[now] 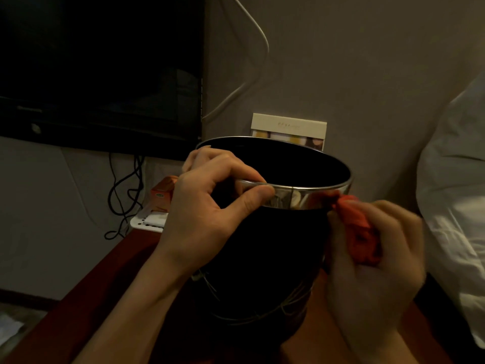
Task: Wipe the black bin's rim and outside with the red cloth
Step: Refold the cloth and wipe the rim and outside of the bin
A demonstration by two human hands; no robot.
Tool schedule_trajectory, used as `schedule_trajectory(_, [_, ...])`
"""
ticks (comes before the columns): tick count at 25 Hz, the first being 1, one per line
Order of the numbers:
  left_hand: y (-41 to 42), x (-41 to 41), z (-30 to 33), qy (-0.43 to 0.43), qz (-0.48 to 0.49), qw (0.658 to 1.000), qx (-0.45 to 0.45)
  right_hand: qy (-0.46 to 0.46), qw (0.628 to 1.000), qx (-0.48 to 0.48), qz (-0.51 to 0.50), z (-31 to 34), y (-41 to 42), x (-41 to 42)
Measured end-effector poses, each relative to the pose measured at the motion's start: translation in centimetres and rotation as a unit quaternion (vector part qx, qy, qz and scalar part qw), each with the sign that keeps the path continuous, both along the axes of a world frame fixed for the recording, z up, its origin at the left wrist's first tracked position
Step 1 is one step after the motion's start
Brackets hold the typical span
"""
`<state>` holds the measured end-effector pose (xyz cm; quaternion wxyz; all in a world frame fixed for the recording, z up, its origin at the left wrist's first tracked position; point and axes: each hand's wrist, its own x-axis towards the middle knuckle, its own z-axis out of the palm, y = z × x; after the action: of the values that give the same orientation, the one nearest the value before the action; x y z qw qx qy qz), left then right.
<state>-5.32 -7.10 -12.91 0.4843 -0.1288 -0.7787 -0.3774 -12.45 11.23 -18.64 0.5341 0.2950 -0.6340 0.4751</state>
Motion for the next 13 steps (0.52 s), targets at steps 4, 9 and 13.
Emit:
schedule_trajectory(4, [-0.2, -0.1, 0.0, 0.003, 0.001, 1.0, 0.003, 0.062, 0.997, 0.043, 0.023, -1.0, -0.7, 0.8])
schedule_trajectory(9, [-1.1, 0.1, -0.1, 0.022, 0.011, 0.999, 0.027, 0.017, 0.992, 0.052, 0.109, 0.1, 0.7, 0.3])
schedule_trajectory(13, [2.0, 0.2, 0.0, 0.018, 0.121, 0.986, -0.109, -0.008, 0.994, 0.046, 0.098, -1.8, 1.0, -0.2])
